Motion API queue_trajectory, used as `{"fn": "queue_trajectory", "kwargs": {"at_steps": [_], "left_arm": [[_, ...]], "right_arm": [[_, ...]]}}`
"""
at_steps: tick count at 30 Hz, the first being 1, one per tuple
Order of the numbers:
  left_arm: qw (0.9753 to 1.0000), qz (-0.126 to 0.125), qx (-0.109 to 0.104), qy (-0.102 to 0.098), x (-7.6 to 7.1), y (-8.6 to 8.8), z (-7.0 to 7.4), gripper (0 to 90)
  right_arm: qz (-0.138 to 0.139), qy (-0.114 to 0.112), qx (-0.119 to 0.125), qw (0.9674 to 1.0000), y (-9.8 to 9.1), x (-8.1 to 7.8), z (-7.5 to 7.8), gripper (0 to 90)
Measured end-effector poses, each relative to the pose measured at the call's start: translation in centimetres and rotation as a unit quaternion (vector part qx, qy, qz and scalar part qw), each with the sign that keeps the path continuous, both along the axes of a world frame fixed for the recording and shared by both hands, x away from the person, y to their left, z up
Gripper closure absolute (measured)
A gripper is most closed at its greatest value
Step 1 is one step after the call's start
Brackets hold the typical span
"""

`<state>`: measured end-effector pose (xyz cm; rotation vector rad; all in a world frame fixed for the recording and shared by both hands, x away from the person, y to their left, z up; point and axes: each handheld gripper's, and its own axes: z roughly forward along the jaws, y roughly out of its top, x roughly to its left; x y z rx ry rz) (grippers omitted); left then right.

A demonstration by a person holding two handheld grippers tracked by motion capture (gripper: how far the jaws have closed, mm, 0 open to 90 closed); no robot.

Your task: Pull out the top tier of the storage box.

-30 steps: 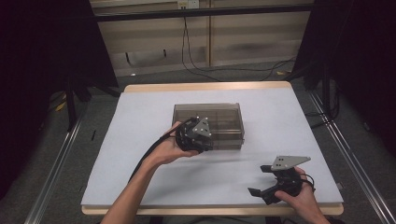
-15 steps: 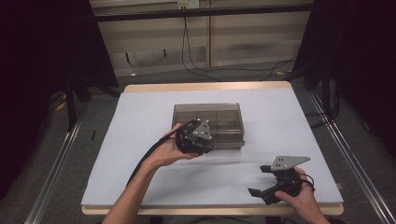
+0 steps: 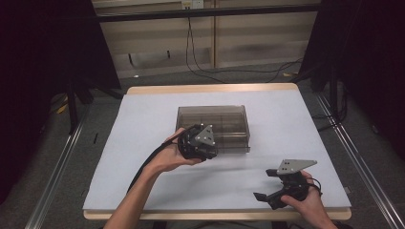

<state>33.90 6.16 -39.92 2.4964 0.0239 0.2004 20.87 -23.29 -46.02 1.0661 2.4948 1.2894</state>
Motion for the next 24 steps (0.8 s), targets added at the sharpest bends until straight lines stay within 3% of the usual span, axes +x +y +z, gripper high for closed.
{"fn": "queue_trajectory", "kwargs": {"at_steps": [24], "left_arm": [[0.9999, -0.009, 0.008, 0.011, -1.3, 0.0, 0.1, 71.0]], "right_arm": [[0.002, 0.002, -0.001, 1.0000, 0.0, 0.0, 0.0, 4.2]]}}
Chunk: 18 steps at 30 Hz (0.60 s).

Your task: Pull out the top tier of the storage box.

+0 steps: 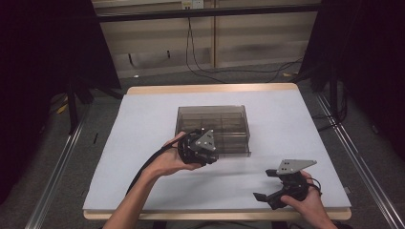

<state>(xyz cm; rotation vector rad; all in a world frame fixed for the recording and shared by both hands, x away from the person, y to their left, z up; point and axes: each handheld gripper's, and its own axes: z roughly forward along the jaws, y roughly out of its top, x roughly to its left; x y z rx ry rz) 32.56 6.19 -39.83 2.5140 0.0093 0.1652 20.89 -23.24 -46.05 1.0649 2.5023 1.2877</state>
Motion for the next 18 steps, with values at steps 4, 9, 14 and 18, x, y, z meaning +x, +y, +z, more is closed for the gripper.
{"fn": "queue_trajectory", "kwargs": {"at_steps": [4, 9, 14, 18], "left_arm": [[1.0000, -0.004, 0.000, 0.000, -0.17, -0.04, -0.01, 71.4], [1.0000, -0.008, 0.003, 0.001, -0.38, -0.09, 0.04, 72.2], [0.9999, -0.011, 0.004, 0.004, -0.60, -0.08, 0.03, 73.1], [0.9999, -0.014, 0.004, 0.006, -0.69, -0.05, 0.02, 73.5]], "right_arm": [[0.000, 0.000, -0.001, 1.0000, 0.01, 0.00, 0.01, 4.2], [0.001, 0.000, -0.001, 1.0000, 0.03, 0.00, -0.01, 4.2], [0.001, 0.000, -0.001, 1.0000, 0.01, -0.01, -0.01, 4.2], [0.001, 0.000, -0.001, 1.0000, 0.03, -0.01, -0.02, 4.2]]}}
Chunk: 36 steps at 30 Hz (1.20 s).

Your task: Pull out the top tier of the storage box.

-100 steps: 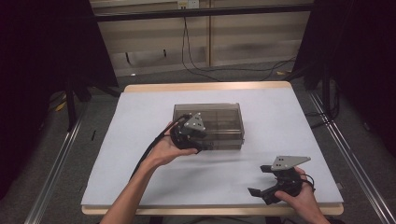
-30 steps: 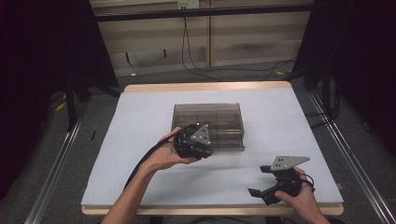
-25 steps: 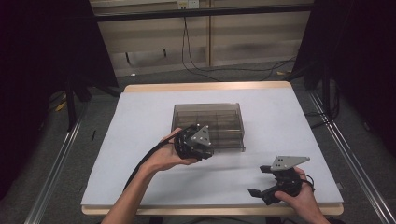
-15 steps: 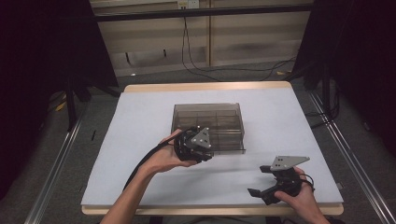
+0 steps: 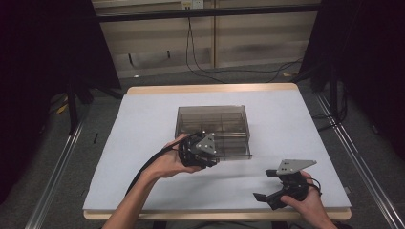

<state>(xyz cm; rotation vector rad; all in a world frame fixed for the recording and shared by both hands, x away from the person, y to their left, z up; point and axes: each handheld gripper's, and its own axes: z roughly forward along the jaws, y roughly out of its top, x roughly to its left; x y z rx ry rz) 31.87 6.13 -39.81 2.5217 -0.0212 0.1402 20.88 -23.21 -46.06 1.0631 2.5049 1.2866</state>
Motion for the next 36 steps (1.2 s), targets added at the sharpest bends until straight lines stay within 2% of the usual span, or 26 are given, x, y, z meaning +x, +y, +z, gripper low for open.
{"fn": "queue_trajectory", "kwargs": {"at_steps": [2, 3, 6, 12, 15, 26, 33, 36], "left_arm": [[1.0000, -0.003, 0.000, 0.001, -0.1, 0.0, 0.0, 73.7], [1.0000, 0.000, -0.003, -0.005, -0.2, 0.0, -0.1, 73.8], [1.0000, -0.006, 0.005, -0.003, -0.3, 0.1, 0.0, 73.9], [0.9999, -0.008, 0.008, -0.011, -0.6, 0.0, 0.0, 74.6], [0.9997, -0.013, 0.015, -0.010, -0.8, 0.0, 0.1, 75.1], [0.9996, -0.015, 0.018, -0.013, -1.1, 0.0, 0.1, 75.1], [0.9999, -0.011, 0.010, -0.004, -1.1, 0.2, 0.1, 73.9], [1.0000, -0.009, -0.002, -0.002, -1.0, 0.4, 0.2, 73.5]], "right_arm": [[0.000, 0.000, 0.000, 1.0000, 0.0, 0.0, 0.0, 4.2], [0.000, 0.000, 0.001, 1.0000, 0.0, 0.0, 0.0, 4.2], [0.000, 0.000, 0.001, 1.0000, 0.0, 0.0, 0.0, 4.2], [0.000, 0.000, 0.000, 1.0000, 0.0, 0.0, 0.0, 4.2], [0.000, 0.000, 0.001, 1.0000, 0.0, 0.0, 0.0, 4.2], [-0.001, 0.001, 0.000, 1.0000, 0.0, 0.0, 0.0, 4.2], [-0.002, 0.001, 0.000, 1.0000, 0.0, 0.0, 0.0, 4.2], [-0.001, 0.001, 0.000, 1.0000, 0.0, 0.0, 0.0, 4.2]]}}
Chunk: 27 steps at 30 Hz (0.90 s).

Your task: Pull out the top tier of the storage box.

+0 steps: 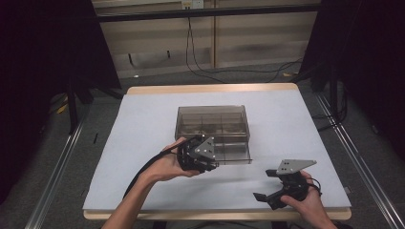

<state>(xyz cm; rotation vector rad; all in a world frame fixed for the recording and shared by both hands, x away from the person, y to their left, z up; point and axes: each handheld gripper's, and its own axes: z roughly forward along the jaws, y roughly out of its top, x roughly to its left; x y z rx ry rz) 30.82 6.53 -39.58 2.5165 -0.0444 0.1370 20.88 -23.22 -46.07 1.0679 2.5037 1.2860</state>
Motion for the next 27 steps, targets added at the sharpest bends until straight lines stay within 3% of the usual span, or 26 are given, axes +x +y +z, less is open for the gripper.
{"fn": "queue_trajectory", "kwargs": {"at_steps": [7, 11, 13, 15, 18, 19, 20, 21, 27], "left_arm": [[0.9996, 0.008, -0.025, 0.003, -0.1, 0.4, 0.5, 68.9], [0.9989, 0.022, -0.041, -0.001, -0.1, 0.7, 0.7, 59.2], [0.9981, 0.039, -0.048, -0.004, -0.2, 1.0, 0.7, 46.1], [0.9976, 0.046, -0.053, 0.003, -0.1, 1.4, 0.8, 43.7], [0.9942, 0.074, -0.078, 0.007, -0.2, 2.0, 0.8, 31.3], [0.9912, 0.092, -0.095, 0.010, -0.3, 2.3, 0.8, 27.3], [0.9901, 0.101, -0.097, 0.005, -0.4, 2.5, 0.9, 21.7], [0.9872, 0.116, -0.109, -0.003, -0.6, 2.9, 1.0, 18.8], [0.9830, 0.138, -0.120, -0.018, -0.7, 4.2, 1.3, 12.2]], "right_arm": [[-0.001, 0.000, 0.000, 1.0000, 0.0, 0.0, 0.0, 4.2], [0.000, -0.001, 0.001, 1.0000, 0.0, 0.0, 0.0, 4.2], [0.000, -0.001, 0.001, 1.0000, 0.0, 0.0, 0.0, 4.2], [-0.001, 0.000, 0.000, 1.0000, 0.0, 0.0, 0.0, 4.1], [0.000, 0.000, 0.000, 1.0000, 0.0, 0.0, 0.0, 4.2], [0.000, 0.000, 0.001, 1.0000, 0.0, 0.0, 0.0, 4.2], [0.000, 0.000, 0.000, 1.0000, 0.0, 0.0, 0.0, 4.2], [0.000, -0.001, 0.000, 1.0000, 0.0, 0.0, 0.0, 4.2], [-0.001, -0.001, 0.000, 1.0000, 0.1, 0.0, 0.0, 4.2]]}}
